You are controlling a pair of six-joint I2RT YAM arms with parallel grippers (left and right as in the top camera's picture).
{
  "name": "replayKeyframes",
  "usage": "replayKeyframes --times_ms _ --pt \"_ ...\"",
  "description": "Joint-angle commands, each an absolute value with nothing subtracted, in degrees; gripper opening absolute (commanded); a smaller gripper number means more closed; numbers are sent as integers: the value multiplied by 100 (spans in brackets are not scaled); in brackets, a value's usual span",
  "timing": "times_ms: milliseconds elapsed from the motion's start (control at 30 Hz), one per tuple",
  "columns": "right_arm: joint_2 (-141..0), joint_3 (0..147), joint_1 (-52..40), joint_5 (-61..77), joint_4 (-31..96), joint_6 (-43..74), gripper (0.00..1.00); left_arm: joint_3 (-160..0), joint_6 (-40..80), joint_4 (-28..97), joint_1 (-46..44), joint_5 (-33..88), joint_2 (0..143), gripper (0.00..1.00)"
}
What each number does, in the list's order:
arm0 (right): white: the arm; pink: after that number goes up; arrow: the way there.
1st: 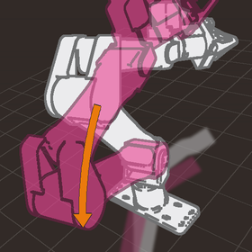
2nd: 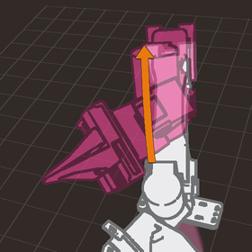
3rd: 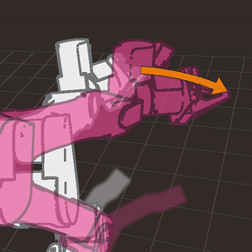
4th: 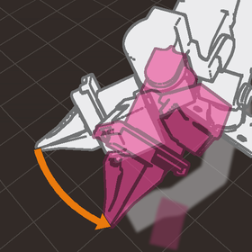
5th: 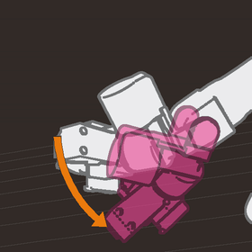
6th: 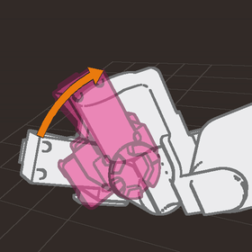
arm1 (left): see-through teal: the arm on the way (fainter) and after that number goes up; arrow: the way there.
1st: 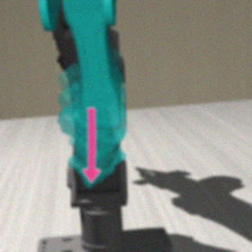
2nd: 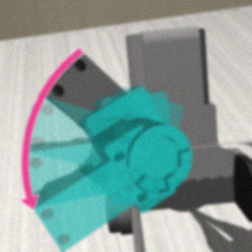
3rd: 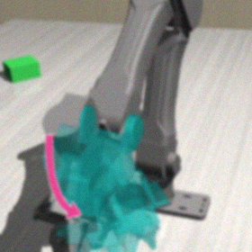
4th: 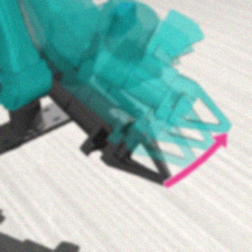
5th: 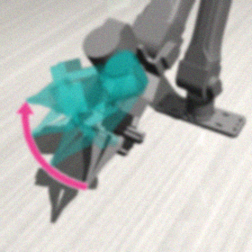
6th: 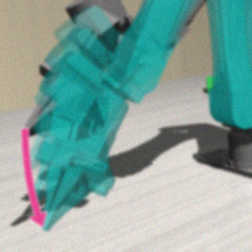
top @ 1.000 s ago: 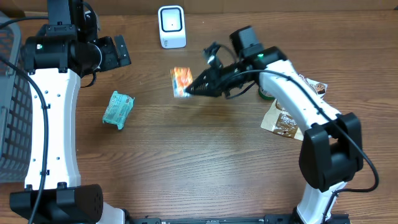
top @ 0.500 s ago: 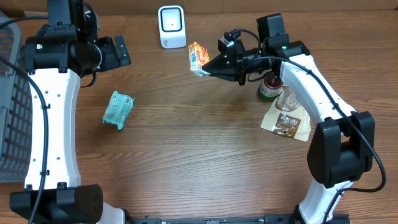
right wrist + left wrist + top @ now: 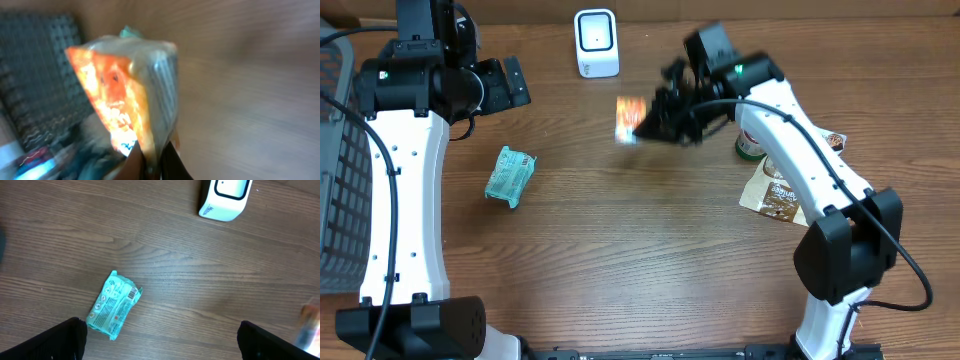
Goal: Scan the item barcode
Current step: 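Lift the orange pack and hold it over the scanner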
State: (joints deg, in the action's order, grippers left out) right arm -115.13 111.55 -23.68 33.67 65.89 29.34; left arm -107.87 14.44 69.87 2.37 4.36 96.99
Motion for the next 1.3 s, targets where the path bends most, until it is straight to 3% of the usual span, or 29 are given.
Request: replayKeyframes --times_ms 0,133,233,467,767,1267 --pt "-11946 12897 -2665 86 6757 2362 4 -10777 1372 6987 257 403 9730 100" --pt "-12451 13421 -3083 -2082 5489 1240 4 -10777 1372 6987 257 403 9730 100" --pt "-13023 13419 -3369 -3505 3699 8 4 -10777 1372 6987 257 403 9730 100" --pt "-14103 13393 -3498 -3457 1039 -2652 4 -10777 1372 6987 257 403 9730 100" --pt "-14964 13371 -3461 -2965 399 -3330 4 -10777 1372 6987 257 403 9730 100" --pt "-14971 12925 -3439 -2539 425 -3911 4 -10777 1372 6987 257 403 9730 100"
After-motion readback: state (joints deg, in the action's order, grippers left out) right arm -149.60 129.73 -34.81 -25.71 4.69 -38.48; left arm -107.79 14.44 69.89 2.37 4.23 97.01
